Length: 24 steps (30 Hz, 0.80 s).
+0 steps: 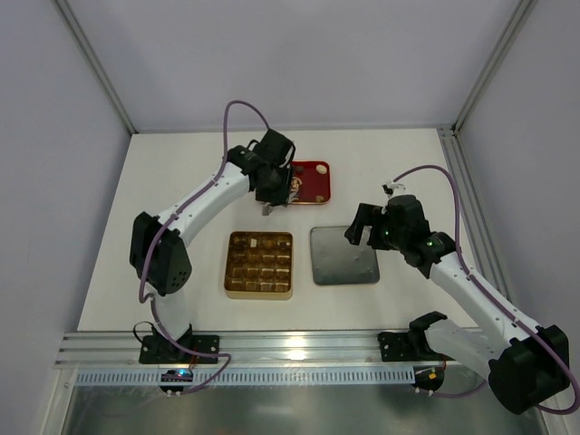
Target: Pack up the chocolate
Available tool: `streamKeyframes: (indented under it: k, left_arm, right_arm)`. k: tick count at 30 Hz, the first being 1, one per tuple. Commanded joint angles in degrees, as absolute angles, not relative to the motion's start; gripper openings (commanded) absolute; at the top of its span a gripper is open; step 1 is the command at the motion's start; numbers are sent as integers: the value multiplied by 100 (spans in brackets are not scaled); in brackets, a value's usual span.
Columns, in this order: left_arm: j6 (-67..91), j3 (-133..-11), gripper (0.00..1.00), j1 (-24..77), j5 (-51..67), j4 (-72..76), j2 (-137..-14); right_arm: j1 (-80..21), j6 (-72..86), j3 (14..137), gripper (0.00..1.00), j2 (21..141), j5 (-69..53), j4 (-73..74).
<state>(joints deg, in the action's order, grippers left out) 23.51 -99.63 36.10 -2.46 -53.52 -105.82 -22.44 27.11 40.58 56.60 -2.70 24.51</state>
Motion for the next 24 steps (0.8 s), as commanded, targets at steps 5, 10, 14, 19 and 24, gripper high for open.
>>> streamKeyframes:
  k: [5, 10, 14, 19, 24]
  left_arm:
    - [2347, -10116, 40, 3612, -184, -5115, -10775]
    - [2338, -10160, 40, 3604, -193, -5106, -10907]
    - [2347, -10160, 40, 3604, -228, -5089, -10942]
    - [2338, -10230, 40, 3604, -229, -5106, -11048]
    - [2338, -10362, 40, 3612, -229, -5141, -11206]
  right_arm:
    - [-2268, 2619, 4025, 100, 5581, -167, 2382]
    - [-2268, 2619, 4017, 100, 5555, -150, 2399]
    - [-2268, 2610, 4017, 100, 5546, -149, 2408]
    - [-2259, 2602, 4008, 100, 5546, -141, 2408]
    - [-2250, 2593, 3999, 100, 5520, -114, 2426]
